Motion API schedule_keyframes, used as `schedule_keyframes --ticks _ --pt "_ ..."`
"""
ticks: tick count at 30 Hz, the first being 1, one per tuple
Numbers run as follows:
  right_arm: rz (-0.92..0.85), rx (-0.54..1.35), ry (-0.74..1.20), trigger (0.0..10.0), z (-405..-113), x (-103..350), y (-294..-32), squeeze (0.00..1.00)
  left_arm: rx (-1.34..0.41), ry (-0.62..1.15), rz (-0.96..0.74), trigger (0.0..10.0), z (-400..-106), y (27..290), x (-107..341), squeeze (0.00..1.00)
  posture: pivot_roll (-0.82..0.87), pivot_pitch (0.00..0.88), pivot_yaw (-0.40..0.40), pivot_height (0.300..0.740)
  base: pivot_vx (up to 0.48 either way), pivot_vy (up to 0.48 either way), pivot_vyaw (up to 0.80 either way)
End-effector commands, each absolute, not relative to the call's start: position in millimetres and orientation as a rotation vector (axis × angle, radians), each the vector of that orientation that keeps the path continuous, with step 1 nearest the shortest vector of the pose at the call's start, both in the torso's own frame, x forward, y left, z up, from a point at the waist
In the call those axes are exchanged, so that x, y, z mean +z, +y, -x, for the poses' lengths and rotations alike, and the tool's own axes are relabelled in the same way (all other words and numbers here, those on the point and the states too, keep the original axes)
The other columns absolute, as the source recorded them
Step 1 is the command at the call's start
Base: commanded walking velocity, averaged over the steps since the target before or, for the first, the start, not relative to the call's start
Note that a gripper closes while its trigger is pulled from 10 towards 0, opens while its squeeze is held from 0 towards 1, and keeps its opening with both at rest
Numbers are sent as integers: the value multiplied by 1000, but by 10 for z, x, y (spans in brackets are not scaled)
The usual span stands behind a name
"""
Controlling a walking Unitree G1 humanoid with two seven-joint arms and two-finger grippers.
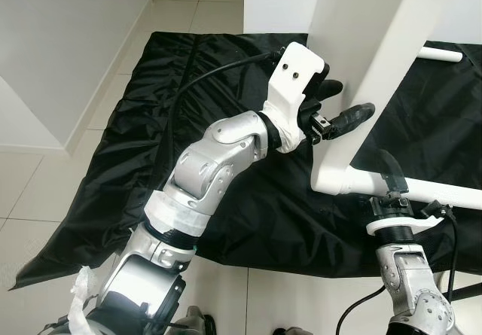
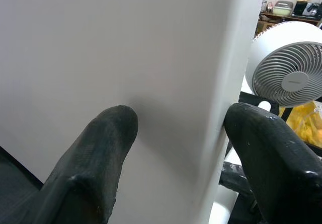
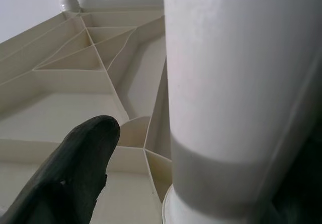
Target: Building children table
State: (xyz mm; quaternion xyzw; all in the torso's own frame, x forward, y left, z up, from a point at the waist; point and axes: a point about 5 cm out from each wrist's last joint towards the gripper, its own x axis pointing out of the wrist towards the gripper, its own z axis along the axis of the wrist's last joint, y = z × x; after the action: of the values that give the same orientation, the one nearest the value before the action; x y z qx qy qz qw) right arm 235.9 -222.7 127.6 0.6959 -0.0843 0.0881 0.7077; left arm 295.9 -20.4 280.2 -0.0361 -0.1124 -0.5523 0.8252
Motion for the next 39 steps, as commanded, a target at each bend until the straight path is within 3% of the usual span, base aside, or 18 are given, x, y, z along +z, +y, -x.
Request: schedule_keyframes --ticks 1,10,18,27,32,39 --pt "-1703 77 -39 10000 -1891 813 -1900 0 -1138 -250 64 10000 -3017 -161 2825 0 0 100 61 740 0 0 0" --pt "-1628 126 13 10000 -1732 848 -1884 0 -1128 -264 62 10000 -3049 -155 2855 0 -9 104 68 740 0 0 0" --pt "-1558 22 31 10000 -1629 806 -1953 0 -1132 -266 60 10000 -3060 -150 2863 0 -9 106 75 740 0 0 0" --pt "-1452 190 -172 10000 -1589 1156 -1993 0 -1132 -265 60 10000 -3077 -156 2866 0 -14 104 88 740 0 0 0" --pt "-1316 372 -305 10000 -1734 1579 -1952 0 -1138 -265 62 10000 -3062 -163 2856 0 -14 95 89 740 0 0 0" --pt "-1222 396 -333 10000 -1878 1708 -1953 0 -1145 -258 70 10000 -3034 -164 2828 0 -8 89 87 740 0 0 0"
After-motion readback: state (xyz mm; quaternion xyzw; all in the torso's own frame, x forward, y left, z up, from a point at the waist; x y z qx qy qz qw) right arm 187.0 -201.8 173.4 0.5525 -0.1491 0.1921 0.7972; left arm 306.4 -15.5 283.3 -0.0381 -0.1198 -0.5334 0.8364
